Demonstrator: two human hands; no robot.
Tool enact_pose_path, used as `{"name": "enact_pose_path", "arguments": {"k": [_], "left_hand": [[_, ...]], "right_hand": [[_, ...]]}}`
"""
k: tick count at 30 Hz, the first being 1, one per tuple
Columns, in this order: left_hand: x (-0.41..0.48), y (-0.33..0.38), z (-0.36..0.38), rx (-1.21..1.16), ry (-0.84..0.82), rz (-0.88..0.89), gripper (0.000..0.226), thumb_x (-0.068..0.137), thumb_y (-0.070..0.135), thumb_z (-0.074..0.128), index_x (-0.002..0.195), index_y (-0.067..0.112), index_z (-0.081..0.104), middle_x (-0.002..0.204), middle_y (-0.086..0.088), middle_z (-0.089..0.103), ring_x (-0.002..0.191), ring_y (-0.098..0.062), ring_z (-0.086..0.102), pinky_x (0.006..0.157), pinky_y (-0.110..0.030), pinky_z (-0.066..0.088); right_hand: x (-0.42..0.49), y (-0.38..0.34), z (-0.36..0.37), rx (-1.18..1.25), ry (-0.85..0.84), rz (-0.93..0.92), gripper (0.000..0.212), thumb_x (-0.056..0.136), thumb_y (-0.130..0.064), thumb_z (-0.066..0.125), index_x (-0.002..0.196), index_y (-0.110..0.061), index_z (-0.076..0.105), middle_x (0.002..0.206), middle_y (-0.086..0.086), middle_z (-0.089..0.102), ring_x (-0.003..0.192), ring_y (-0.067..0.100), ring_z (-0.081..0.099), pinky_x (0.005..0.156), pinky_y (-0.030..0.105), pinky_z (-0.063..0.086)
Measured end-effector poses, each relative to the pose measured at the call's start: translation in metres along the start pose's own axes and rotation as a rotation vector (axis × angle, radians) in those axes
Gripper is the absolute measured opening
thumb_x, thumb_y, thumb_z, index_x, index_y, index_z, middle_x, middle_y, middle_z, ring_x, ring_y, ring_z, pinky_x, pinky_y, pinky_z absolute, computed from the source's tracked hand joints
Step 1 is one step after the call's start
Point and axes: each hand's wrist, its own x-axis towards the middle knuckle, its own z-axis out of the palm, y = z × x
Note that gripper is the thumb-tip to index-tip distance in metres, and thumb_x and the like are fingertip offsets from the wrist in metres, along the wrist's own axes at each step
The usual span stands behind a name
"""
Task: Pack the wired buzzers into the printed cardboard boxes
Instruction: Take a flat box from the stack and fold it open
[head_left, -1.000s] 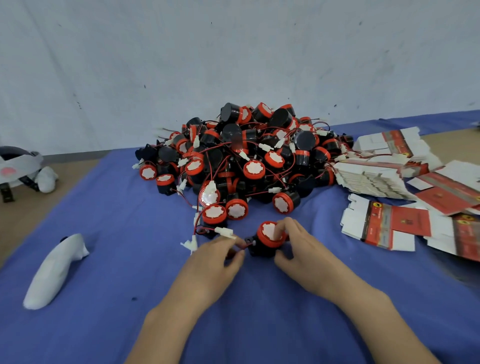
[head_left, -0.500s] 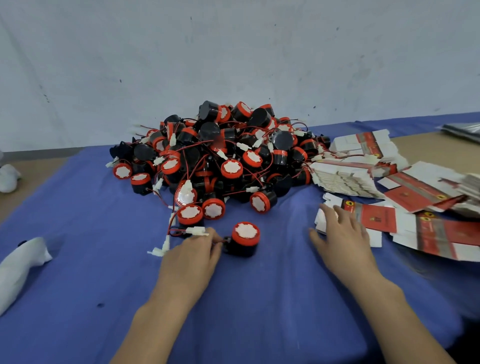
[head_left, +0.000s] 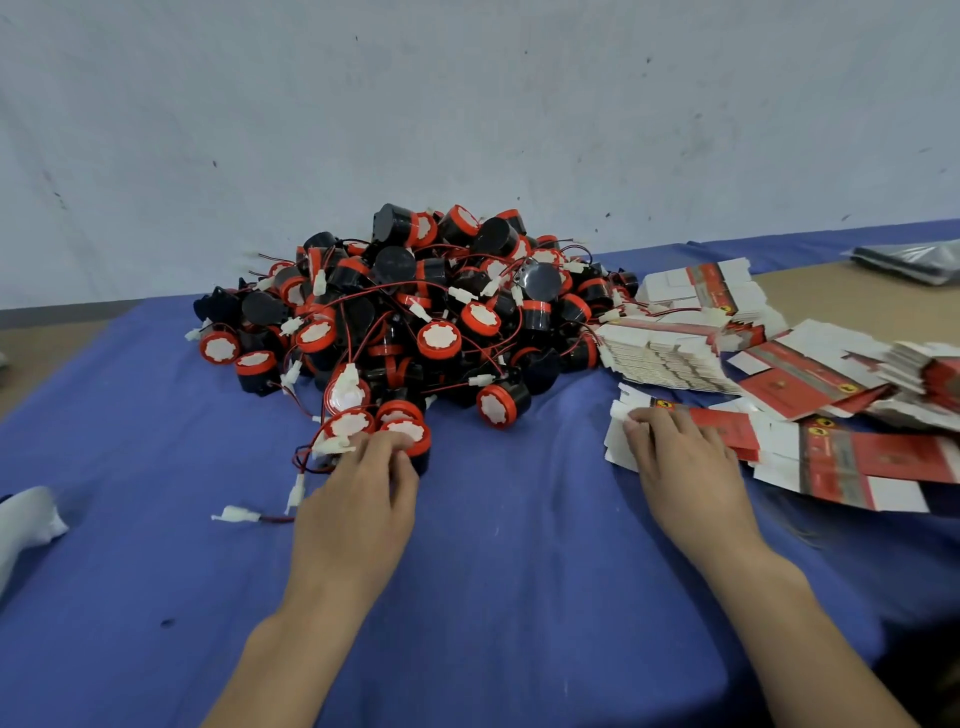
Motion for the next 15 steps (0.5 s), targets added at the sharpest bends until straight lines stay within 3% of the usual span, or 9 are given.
{"name": "enact_pose_path", "arguments": {"k": [4,6,8,11,15], "left_hand": [[-0.008,0.010,0.007,-0.197,-0.014,0.140,0.023,0.102,0.034,0.042,0.119,0.030,0.056,0.109,0.023,0.053,0.089,0.001,0.057,0.060,-0.016,0.042],[-0.010,0.017,0.010,-0.305,-0.015,0.156,0.032,0.100,0.046,0.038,0.127,0.035,0.050,0.114,0.025,0.049,0.100,0.007,0.053,0.066,-0.016,0.045],[-0.012,0.026,0.012,-0.426,-0.023,0.126,0.045,0.096,0.058,0.035,0.138,0.041,0.039,0.127,0.026,0.042,0.114,0.010,0.047,0.077,-0.020,0.048],[-0.014,0.040,0.013,-0.609,-0.028,0.104,0.050,0.099,0.058,0.042,0.146,0.045,0.030,0.142,0.027,0.039,0.132,0.006,0.039,0.097,-0.016,0.043],[-0.013,0.053,0.007,-0.850,-0.045,0.069,0.028,0.095,0.048,0.058,0.119,0.059,0.049,0.118,0.032,0.063,0.112,0.010,0.059,0.083,-0.003,0.044]], "right_hand": [[-0.004,-0.020,-0.014,0.500,0.177,-0.075,0.028,0.109,-0.033,0.031,0.102,-0.020,0.055,0.096,0.000,0.062,0.090,0.027,0.055,0.080,0.046,0.044],[-0.013,-0.035,-0.023,0.765,0.222,-0.074,0.033,0.110,-0.036,0.029,0.093,-0.018,0.051,0.083,0.002,0.056,0.080,0.023,0.051,0.075,0.043,0.041],[-0.021,-0.048,-0.029,0.971,0.242,-0.077,0.036,0.110,-0.036,0.030,0.096,-0.012,0.053,0.087,0.004,0.057,0.081,0.020,0.050,0.075,0.035,0.041],[-0.031,-0.064,-0.032,1.192,0.177,-0.089,0.038,0.109,-0.034,0.033,0.092,-0.011,0.058,0.080,-0.012,0.059,0.075,0.001,0.053,0.068,0.012,0.042],[-0.033,-0.073,-0.022,1.377,0.021,0.013,0.031,0.107,-0.038,0.040,0.096,-0.025,0.066,0.084,-0.023,0.069,0.081,-0.011,0.062,0.069,0.003,0.045]]}}
